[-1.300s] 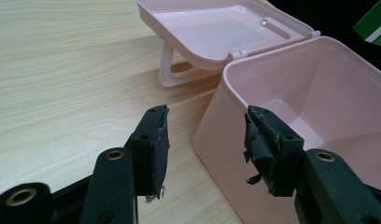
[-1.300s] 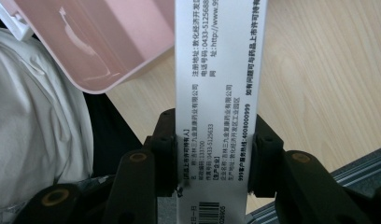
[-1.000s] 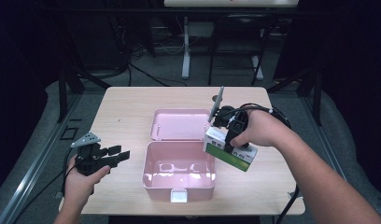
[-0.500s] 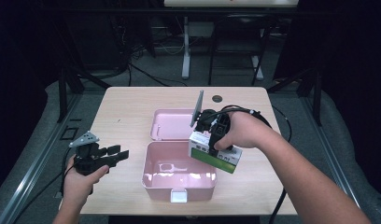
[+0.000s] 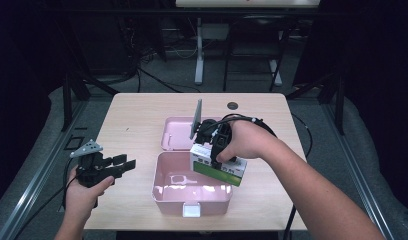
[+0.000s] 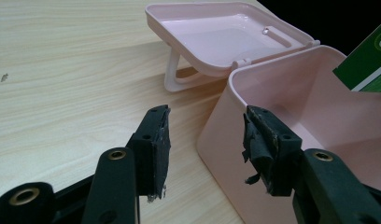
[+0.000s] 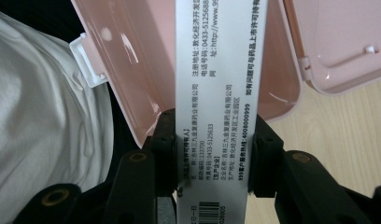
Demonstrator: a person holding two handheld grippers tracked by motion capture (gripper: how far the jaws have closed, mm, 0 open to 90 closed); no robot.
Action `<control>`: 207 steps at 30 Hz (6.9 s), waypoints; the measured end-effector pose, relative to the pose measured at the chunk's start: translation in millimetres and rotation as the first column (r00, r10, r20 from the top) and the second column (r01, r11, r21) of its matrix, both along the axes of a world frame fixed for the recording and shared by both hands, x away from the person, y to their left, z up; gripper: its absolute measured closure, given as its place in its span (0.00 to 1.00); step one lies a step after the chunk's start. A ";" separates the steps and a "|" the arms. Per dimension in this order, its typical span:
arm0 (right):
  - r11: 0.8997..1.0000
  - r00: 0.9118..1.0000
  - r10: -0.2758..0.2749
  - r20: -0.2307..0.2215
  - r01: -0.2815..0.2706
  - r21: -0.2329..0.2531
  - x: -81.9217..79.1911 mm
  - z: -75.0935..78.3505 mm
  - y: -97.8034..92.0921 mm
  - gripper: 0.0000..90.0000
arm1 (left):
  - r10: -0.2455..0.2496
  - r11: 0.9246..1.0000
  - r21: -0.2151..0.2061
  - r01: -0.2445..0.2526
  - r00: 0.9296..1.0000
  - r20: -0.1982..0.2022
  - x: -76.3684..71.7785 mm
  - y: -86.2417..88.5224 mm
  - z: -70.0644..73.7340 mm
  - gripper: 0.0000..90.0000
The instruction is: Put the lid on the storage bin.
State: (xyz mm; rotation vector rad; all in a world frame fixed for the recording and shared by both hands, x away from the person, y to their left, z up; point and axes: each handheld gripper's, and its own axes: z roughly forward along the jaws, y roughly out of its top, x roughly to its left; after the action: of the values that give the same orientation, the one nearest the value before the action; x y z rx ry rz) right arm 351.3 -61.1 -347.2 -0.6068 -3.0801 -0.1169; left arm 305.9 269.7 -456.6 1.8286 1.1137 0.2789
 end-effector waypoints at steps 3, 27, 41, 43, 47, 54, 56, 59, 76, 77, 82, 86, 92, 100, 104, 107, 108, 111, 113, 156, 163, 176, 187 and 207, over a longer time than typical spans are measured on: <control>1.000 1.000 0.013 -0.003 -0.013 -0.002 -0.4 -1.3 6.0 0.68 | -0.005 1.000 0.000 0.005 1.000 0.000 0.3 -0.7 -0.5 0.56; 0.992 0.992 0.124 0.011 -0.123 -0.021 -10.3 -9.4 33.2 0.68 | -0.018 1.000 0.009 0.018 1.000 -0.010 0.9 -3.6 -2.5 0.56; 0.985 0.985 0.170 0.016 -0.169 -0.042 -15.0 -16.2 39.3 0.68 | -0.016 1.000 0.007 0.016 1.000 -0.009 1.0 -3.5 -2.4 0.56; 0.985 0.985 0.172 0.007 -0.172 -0.034 -14.9 -20.0 40.4 0.68 | -0.016 1.000 0.007 0.016 1.000 -0.009 1.1 -3.6 -2.3 0.56; 0.982 0.982 0.187 -0.001 -0.187 -0.042 -15.9 -25.4 42.8 0.68 | -0.019 1.000 0.008 0.019 1.000 -0.010 0.9 -4.0 -2.2 0.56; 0.977 0.978 0.208 0.007 -0.208 -0.051 -18.4 -30.7 44.8 0.68 | -0.018 1.000 0.008 0.019 1.000 -0.009 1.3 -5.9 -3.3 0.56; 0.976 0.977 0.213 -0.001 -0.213 -0.039 -19.0 -32.5 44.8 0.68 | -0.021 1.000 0.009 0.021 1.000 -0.008 1.3 -7.5 -3.9 0.56; 0.973 0.974 0.228 -0.003 -0.228 -0.043 -19.7 -35.4 45.1 0.68 | -0.028 0.999 0.015 0.029 1.000 -0.013 1.3 -9.7 -4.6 0.56; 0.967 0.968 0.250 -0.023 -0.251 -0.045 -17.6 -55.0 39.0 0.68 | -0.044 0.999 0.023 0.044 0.999 -0.011 0.3 -16.4 -4.7 0.56; 0.967 0.968 0.251 -0.022 -0.252 -0.045 -17.6 -55.4 39.0 0.68 | -0.044 0.999 0.021 0.045 0.999 -0.010 0.2 -16.5 -4.7 0.56; 0.966 0.967 0.253 -0.029 -0.254 -0.048 -17.7 -60.6 38.4 0.68 | -0.043 0.999 0.023 0.044 0.999 -0.009 0.1 -16.1 -4.4 0.56; 0.965 0.966 0.257 -0.037 -0.259 -0.048 -17.9 -65.1 38.4 0.68 | -0.044 0.999 0.022 0.044 0.999 -0.009 0.0 -16.4 -4.5 0.56; 0.962 0.963 0.266 -0.036 -0.268 -0.054 -18.2 -69.6 39.9 0.68 | -0.045 0.999 0.023 0.045 0.999 -0.011 0.5 -16.5 -5.2 0.56; 0.958 0.959 0.279 -0.046 -0.281 -0.051 -18.7 -76.7 41.1 0.68 | -0.042 0.999 0.024 0.042 0.999 -0.012 0.6 -16.2 -5.5 0.56; 0.957 0.958 0.283 -0.050 -0.285 -0.059 -19.0 -79.8 42.4 0.68 | -0.045 0.999 0.026 0.045 0.999 -0.015 0.8 -16.5 -5.9 0.56; 0.957 0.957 0.284 -0.056 -0.287 -0.051 -19.1 -82.8 41.9 0.68 | -0.045 0.999 0.030 0.045 0.999 -0.017 1.0 -16.4 -6.2 0.56; 0.957 0.958 0.281 -0.058 -0.284 -0.051 -19.4 -83.9 41.6 0.68 | -0.044 0.999 0.031 0.045 0.999 -0.017 1.0 -16.5 -6.3 0.56; 0.957 0.958 0.281 -0.059 -0.284 -0.055 -19.6 -85.6 41.2 0.68 | -0.045 0.999 0.026 0.045 0.999 -0.015 1.0 -16.9 -6.6 0.56; 0.955 0.956 0.286 -0.058 -0.289 -0.059 -19.6 -86.6 41.8 0.68 | -0.046 0.999 0.027 0.047 0.999 -0.013 1.2 -17.2 -6.9 0.56; 0.935 0.934 0.345 -0.088 -0.350 -0.055 -27.7 -122.5 43.5 0.68 | -0.046 0.998 0.030 0.046 0.999 -0.017 1.5 -17.5 -7.8 0.56; 0.944 0.941 0.323 -0.097 -0.328 -0.039 -24.1 -130.2 39.5 0.68 | -0.046 0.998 0.031 0.047 0.999 -0.017 1.9 -17.6 -8.2 0.56; 0.940 0.937 0.332 -0.104 -0.338 -0.039 -21.1 -134.1 39.2 0.67 | -0.045 0.999 0.028 0.046 0.999 -0.019 1.9 -17.8 -8.5 0.56; 0.941 0.937 0.333 -0.107 -0.337 -0.027 -22.2 -130.1 36.0 0.67 | -0.044 0.999 0.029 0.044 0.999 -0.018 2.0 -18.0 -8.7 0.56; 0.941 0.933 0.334 -0.132 -0.339 -0.016 -20.9 -129.6 35.8 0.67 | -0.043 0.999 0.028 0.043 0.999 -0.017 2.3 -17.4 -8.5 0.56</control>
State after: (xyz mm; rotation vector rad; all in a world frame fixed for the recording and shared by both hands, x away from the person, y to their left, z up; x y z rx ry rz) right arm 330.4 -25.3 -476.8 -0.0743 -3.0100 -0.0164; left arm 308.2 252.2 -465.1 1.8812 1.0855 0.2560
